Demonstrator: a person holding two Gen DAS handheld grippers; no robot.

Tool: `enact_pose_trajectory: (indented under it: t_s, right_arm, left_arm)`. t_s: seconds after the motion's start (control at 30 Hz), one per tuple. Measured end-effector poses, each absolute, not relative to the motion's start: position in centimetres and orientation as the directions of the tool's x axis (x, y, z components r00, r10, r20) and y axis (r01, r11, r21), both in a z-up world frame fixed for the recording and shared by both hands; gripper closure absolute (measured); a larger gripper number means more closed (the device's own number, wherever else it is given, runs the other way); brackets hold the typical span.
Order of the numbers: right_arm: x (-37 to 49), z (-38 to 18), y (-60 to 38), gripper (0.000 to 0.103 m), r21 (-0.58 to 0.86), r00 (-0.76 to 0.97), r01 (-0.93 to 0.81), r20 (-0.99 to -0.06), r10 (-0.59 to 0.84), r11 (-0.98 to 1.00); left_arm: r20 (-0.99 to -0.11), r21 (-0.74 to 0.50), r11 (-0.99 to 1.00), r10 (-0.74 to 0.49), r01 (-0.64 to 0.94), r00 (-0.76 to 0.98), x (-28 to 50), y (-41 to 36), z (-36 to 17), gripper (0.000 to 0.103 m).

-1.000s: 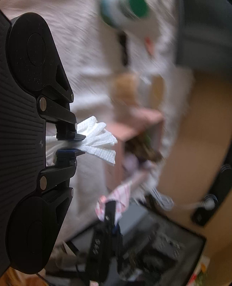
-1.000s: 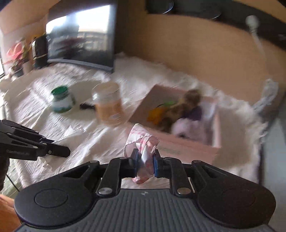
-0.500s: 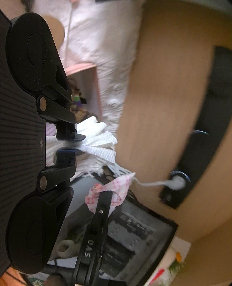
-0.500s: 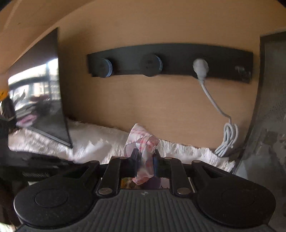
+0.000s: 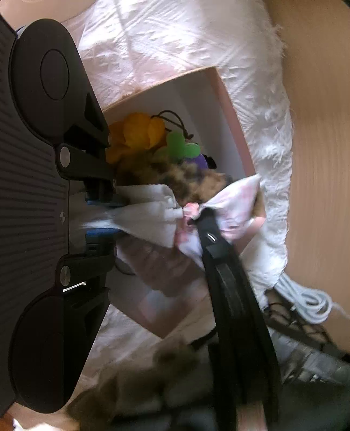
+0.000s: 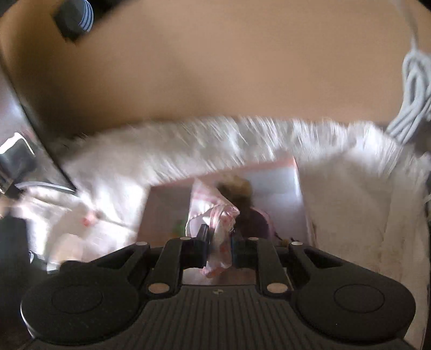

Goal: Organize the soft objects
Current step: 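Carry the tissue and pink cloth into the pink box and open both tools, then move the left tool to the small pink stick while the right tool reaches the black USB cable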

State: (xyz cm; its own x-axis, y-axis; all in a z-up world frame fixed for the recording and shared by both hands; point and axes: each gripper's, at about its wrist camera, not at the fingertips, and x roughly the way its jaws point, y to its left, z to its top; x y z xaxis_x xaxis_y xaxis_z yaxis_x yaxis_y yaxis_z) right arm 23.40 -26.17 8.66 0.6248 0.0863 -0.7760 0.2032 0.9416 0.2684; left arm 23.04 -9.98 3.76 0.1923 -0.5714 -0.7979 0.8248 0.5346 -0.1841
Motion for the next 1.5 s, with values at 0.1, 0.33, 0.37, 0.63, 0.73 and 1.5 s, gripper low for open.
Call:
enact_pose_trajectory:
  t_s: [0.1,0.33,0.37,0.63,0.73,1.5]
  right_arm:
    - [24.1,6.6,-26.7,0.087,0.249,0.579,0.236,-0.812,0.070,0.939]
    - [23.9,5.9,-25.7,0.089,0.204,0.562,0.204,-0.825,0.057,0.957]
    - [23.8,5.7,-25.7,0.088,0.212,0.558,0.202,-0.827,0.066,0.956]
    - [19.0,10.9,-27.0,0.049,0.309,0.704,0.202,-0.706,0.082,0.929]
    - [17.2,12.6,-27.0,0.048,0.295,0.734,0.200,-0.677,0.056,0.934]
    - [20.6,25.5,-13.0,0.048,0.213,0.790,-0.025,-0.595,0.150,0.977]
  left_arm:
    - [-0.775,-0.158,0.559,-0.582,0.814,0.249,22.8,-9.3,4.2,0.084]
    - [-0.671,-0.203,0.657,-0.633,0.726,0.385,24.3,-7.5,6.7,0.085]
    - [-0.653,-0.208,0.662,-0.642,0.721,0.402,24.1,-7.2,7.4,0.085]
    - [-0.640,-0.350,0.681,-0.675,0.643,0.367,24.1,-5.0,9.4,0.085]
    - [-0.607,-0.491,0.650,-0.733,0.580,0.307,24.5,-3.9,9.7,0.085]
    - [-0.743,0.041,0.629,-0.500,0.776,0.445,28.2,12.1,16.5,0.085]
